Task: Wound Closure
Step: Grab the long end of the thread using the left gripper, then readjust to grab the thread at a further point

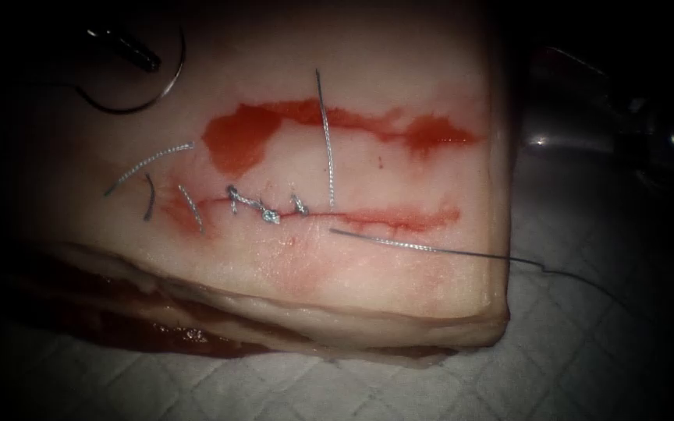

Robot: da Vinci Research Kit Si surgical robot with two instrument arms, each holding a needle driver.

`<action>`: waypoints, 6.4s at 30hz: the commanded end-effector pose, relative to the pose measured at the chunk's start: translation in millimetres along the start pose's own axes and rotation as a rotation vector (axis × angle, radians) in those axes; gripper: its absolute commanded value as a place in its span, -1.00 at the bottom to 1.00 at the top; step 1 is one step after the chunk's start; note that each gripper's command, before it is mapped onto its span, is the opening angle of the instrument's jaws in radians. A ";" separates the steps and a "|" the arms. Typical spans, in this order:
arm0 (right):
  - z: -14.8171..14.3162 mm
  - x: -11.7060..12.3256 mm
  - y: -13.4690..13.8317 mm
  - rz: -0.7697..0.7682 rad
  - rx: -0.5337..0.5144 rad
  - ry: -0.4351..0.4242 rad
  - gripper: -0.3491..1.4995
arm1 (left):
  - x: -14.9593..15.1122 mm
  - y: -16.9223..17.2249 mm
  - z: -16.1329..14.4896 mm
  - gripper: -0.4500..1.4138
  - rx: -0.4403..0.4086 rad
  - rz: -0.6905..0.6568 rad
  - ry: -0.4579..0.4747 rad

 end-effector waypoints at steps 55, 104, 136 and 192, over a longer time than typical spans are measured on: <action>-9.1 -1.6 -3.7 0.490 0.690 0.408 0.22 | -12.6 -20.0 38.2 0.10 0.677 0.066 0.667; -7.7 -0.5 -2.4 0.518 0.693 0.454 0.13 | -13.9 -16.9 38.4 -1.00 0.822 -0.203 0.332; 3.1 2.5 6.4 0.511 0.210 0.362 -0.95 | -2.0 -7.5 6.7 -1.00 0.559 -0.870 -0.576; 8.5 13.6 3.7 1.594 0.383 -0.432 -0.18 | 4.0 -13.1 5.2 -1.00 0.528 -0.523 -0.707</action>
